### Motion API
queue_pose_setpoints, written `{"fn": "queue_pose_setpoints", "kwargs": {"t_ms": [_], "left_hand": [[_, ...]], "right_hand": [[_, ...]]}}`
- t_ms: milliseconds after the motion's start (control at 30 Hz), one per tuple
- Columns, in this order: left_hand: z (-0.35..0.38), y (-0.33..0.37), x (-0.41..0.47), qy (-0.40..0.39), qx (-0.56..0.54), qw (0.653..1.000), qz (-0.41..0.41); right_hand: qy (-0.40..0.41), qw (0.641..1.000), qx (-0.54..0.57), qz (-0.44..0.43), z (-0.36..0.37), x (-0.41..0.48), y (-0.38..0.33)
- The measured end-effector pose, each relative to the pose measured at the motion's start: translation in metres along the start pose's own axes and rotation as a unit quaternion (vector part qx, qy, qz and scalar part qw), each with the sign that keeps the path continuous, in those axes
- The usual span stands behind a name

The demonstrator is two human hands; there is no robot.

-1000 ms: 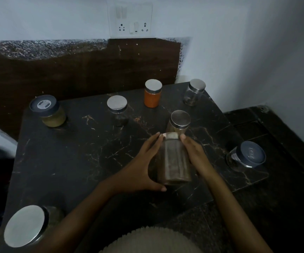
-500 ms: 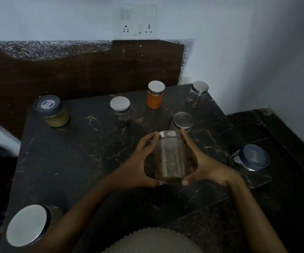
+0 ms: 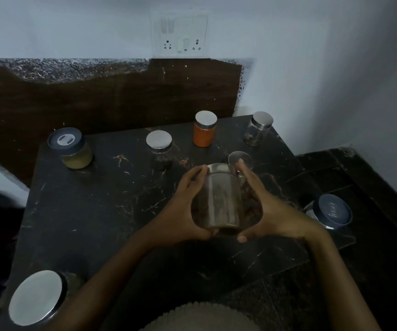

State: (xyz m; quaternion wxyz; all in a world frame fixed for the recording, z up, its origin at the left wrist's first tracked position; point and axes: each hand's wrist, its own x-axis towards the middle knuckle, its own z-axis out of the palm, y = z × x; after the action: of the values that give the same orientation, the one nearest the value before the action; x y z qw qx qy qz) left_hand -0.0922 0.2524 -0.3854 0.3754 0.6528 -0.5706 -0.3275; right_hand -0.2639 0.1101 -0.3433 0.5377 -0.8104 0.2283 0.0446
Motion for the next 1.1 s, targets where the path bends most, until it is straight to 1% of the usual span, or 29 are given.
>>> {"fn": "queue_pose_setpoints", "kwargs": {"t_ms": [100,200,367,467,633,700,800,833,933,1000,1100], "left_hand": [[-0.001,0.001,-0.004,0.000,-0.033,0.999,0.003],[-0.001,0.003,-0.003,-0.028,-0.051,0.998,-0.008],[-0.002,0.013,0.005,-0.050,0.039,0.998,0.012],[-0.003,0.013,0.008,-0.019,0.053,0.998,0.032],[-0.006,0.009,0.004,0.039,-0.052,0.997,0.038],[-0.006,0.008,0.003,0.038,-0.075,0.996,0.030],[-0.010,0.011,0.002,0.006,-0.112,0.994,0.010],[-0.012,0.012,0.002,-0.003,-0.106,0.994,0.013],[-0.014,0.018,0.006,-0.020,-0.024,0.999,0.034],[-0.013,0.020,0.009,-0.005,0.016,0.999,0.040],[-0.013,0.019,0.010,0.035,-0.005,0.998,0.054]], "right_hand": [[-0.022,1.000,0.010,0.000,-0.002,-0.004,0.001],[0.012,1.000,0.004,-0.012,-0.001,-0.001,0.002],[0.036,0.997,-0.061,-0.032,0.003,0.003,-0.004],[0.047,0.997,-0.064,-0.023,0.003,0.004,-0.008],[0.024,1.000,0.000,-0.002,-0.002,-0.002,-0.014],[0.034,0.999,0.010,-0.007,-0.001,-0.003,-0.014],[0.056,0.998,-0.008,-0.023,-0.002,0.000,-0.015],[0.059,0.998,-0.020,-0.028,-0.002,0.000,-0.015],[0.069,0.996,-0.049,-0.033,-0.001,0.002,-0.017],[0.077,0.995,-0.051,-0.032,0.000,0.003,-0.018],[0.071,0.997,-0.031,-0.031,-0.001,0.003,-0.019]]}}
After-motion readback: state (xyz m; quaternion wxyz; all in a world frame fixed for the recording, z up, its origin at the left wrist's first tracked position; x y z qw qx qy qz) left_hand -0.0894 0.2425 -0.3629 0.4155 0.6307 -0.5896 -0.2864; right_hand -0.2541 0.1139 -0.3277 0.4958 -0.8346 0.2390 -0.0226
